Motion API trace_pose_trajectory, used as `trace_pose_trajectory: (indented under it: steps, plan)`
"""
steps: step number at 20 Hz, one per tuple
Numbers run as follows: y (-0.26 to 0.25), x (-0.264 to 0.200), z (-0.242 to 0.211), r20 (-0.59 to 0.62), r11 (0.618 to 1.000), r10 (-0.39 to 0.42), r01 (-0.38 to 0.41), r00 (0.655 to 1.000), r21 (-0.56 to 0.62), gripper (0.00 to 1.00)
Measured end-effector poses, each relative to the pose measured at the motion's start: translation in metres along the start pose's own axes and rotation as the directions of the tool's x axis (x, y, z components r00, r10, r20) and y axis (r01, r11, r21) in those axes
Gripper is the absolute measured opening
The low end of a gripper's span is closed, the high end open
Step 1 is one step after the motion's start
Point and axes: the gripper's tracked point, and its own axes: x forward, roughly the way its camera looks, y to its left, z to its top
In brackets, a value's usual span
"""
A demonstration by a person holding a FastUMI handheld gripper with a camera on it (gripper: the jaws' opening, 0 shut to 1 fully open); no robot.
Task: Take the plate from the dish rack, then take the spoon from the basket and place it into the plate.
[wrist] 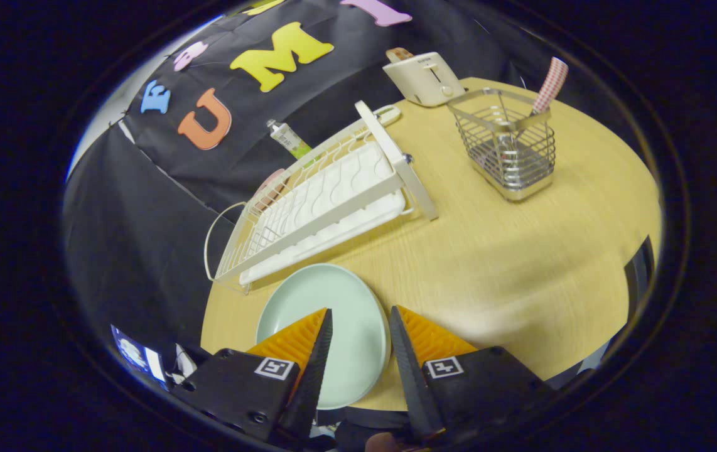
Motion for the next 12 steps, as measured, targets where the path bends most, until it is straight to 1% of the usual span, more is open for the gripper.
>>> trace_pose_trajectory:
  steps: [1, 3, 5, 6, 8, 9, 11, 12]
  plan:
    - [-0.001, -0.011, 0.008, 0.053, 0.999, -0.017, 0.019, 0.998, -0.044, 0.65]
    - [-0.010, -0.033, 0.027, 0.174, 0.987, -0.064, 0.089, 0.983, -0.136, 0.67]
    - [-0.023, -0.060, 0.044, 0.300, 0.958, -0.109, 0.181, 0.948, -0.223, 0.68]
    - [-0.031, -0.075, 0.053, 0.363, 0.939, -0.134, 0.235, 0.922, -0.251, 0.68]
    - [-0.058, -0.101, 0.070, 0.478, 0.892, -0.205, 0.363, 0.854, -0.268, 0.81]
    - [-0.068, -0.112, 0.079, 0.534, 0.873, -0.215, 0.406, 0.818, -0.271, 0.88]
    - [-0.087, -0.130, 0.091, 0.602, 0.848, -0.226, 0.459, 0.766, -0.265, 1.00]
    - [-0.095, -0.136, 0.097, 0.625, 0.842, -0.223, 0.471, 0.749, -0.264, 1.00]
